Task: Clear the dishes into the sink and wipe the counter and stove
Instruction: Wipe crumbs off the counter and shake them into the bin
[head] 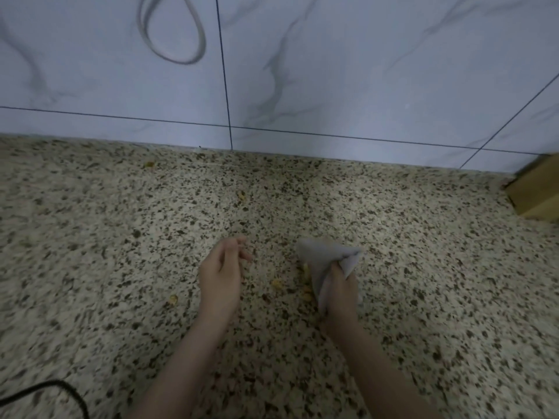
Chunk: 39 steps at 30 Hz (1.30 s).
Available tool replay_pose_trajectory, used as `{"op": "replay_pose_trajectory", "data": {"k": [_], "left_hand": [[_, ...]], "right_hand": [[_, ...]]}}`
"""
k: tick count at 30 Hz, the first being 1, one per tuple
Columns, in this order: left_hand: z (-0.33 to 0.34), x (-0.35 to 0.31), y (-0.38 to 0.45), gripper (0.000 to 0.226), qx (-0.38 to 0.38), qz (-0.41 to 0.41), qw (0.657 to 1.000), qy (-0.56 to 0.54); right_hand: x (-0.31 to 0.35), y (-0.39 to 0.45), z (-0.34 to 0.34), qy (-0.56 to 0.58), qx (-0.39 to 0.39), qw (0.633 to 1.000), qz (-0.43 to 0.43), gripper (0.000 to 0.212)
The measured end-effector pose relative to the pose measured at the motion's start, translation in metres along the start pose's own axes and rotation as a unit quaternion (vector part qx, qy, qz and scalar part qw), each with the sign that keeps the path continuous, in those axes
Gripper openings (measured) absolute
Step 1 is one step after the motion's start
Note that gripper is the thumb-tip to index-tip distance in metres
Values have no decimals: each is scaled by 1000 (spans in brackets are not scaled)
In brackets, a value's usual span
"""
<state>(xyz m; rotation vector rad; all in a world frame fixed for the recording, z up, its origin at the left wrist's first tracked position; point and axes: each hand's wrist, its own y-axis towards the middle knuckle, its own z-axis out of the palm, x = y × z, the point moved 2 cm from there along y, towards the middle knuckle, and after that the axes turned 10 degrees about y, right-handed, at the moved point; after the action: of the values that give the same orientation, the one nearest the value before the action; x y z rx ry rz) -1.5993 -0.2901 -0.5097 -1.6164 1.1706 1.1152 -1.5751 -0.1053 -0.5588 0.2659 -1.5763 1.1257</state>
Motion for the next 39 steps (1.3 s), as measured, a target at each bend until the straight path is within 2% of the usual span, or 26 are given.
{"op": "replay_pose_trajectory", "data": {"k": [5,8,11,14,16,19,22,27,31,35,39], "left_hand": [[2,-4,-5,30,36,30,998,53],[4,3,-3,30,37,27,997,65],[6,7,-2,29,34,22,998,55],[8,9,-2,30,38,19,999,35],[9,12,-1,30,46,17,998,26],[11,19,2,32,53,18,998,16],[12,22,2,31,62,21,998,4],[3,26,7,41,54,22,998,-28],[-5,29,9,40,39,11,998,-42],[-9,24,10,51,46,29,996,-64],[-9,22,13,59,49,22,997,-61]], "right_hand": [[23,26,-32,91,-85,992,20,37],[38,41,-45,130,-99,987,-4,30],[57,51,-54,130,-123,982,-66,26],[66,58,-47,64,-123,984,-108,30],[59,62,-35,-6,-103,988,-111,34],[37,63,-12,-51,-57,993,-92,37],[30,56,11,-76,-9,991,-113,28],[23,53,42,-114,80,985,-97,44],[14,52,50,-196,185,957,-104,33],[8,43,48,-187,219,955,-71,23],[1,34,48,-208,246,943,-79,12]]}}
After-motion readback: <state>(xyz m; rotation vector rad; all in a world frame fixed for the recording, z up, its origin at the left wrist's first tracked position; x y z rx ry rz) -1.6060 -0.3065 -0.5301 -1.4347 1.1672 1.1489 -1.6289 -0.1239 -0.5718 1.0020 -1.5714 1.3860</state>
